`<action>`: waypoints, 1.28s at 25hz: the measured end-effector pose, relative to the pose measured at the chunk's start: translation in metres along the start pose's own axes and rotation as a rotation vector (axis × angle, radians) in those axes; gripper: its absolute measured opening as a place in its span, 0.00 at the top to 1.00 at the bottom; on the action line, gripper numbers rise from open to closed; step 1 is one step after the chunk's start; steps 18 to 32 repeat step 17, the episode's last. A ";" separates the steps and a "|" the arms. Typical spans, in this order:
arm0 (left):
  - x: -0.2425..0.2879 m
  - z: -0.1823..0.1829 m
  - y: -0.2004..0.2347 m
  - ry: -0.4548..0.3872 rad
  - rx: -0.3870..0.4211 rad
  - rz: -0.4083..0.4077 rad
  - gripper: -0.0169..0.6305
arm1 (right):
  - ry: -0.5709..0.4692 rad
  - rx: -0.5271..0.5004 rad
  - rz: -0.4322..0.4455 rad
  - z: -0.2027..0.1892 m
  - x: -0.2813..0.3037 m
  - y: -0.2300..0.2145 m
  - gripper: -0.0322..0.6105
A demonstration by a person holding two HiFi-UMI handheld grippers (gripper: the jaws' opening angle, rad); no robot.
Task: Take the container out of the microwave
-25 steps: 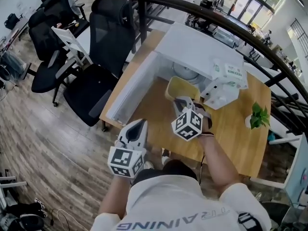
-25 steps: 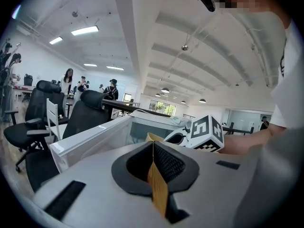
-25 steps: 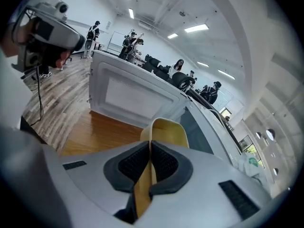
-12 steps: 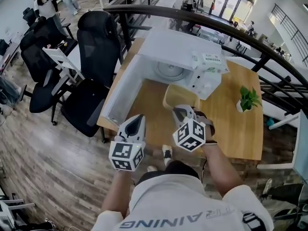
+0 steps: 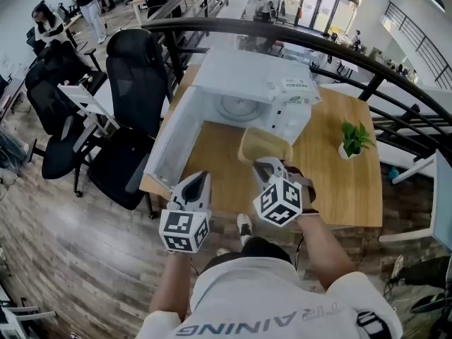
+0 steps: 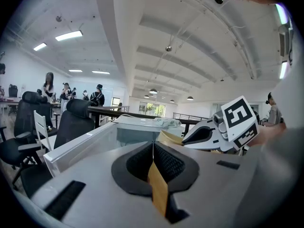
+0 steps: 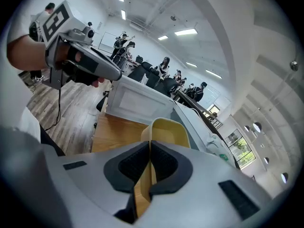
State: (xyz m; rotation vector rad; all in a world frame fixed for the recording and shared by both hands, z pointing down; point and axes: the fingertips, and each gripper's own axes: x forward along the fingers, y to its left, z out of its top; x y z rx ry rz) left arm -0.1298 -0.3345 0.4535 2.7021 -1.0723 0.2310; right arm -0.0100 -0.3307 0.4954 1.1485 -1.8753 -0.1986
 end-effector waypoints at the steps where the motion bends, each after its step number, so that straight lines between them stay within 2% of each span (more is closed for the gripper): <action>1: 0.000 0.000 -0.001 0.000 0.001 -0.003 0.92 | 0.000 0.003 -0.001 0.000 -0.001 0.001 0.90; 32: -0.001 -0.004 -0.011 0.003 -0.006 -0.025 0.92 | 0.021 0.015 -0.002 -0.011 -0.005 0.003 0.90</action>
